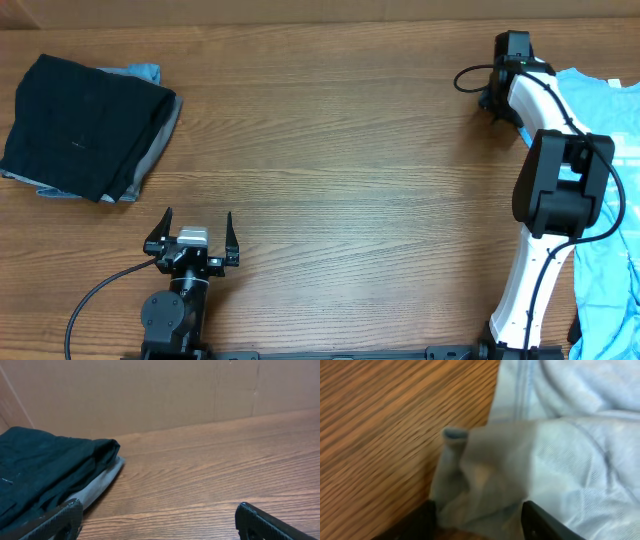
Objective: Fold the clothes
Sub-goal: 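Reach the right gripper to the blue T-shirt's right edge and grasp, then drag the blue T-shirt leftward toward table center with the right gripper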
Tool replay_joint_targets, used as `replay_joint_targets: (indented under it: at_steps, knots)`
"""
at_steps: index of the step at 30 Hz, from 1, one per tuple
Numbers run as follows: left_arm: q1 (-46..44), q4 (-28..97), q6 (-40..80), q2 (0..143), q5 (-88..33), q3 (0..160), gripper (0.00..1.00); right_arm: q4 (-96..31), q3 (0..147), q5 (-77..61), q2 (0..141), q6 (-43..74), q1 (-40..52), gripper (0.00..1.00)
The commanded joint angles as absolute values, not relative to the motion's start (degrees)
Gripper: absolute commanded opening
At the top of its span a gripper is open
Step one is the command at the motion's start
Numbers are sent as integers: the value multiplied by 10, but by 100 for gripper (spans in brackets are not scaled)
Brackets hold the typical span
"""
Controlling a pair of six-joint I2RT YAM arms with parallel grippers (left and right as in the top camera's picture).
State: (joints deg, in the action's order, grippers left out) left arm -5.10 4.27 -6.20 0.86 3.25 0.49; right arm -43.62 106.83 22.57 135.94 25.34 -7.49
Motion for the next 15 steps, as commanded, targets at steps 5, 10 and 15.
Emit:
replay_joint_targets:
  at_steps: [5,10,15]
  knots:
    - [-47,41,-69,3,30,3,100,-426,1074,183,1366,223,-96,4]
    - [-47,41,-69,3,30,3,100,-432,1075,183,1366,185,-79,4]
    - [-47,41,-69,3,30,3,100,-454,1080,179,1366,175,-40,4]
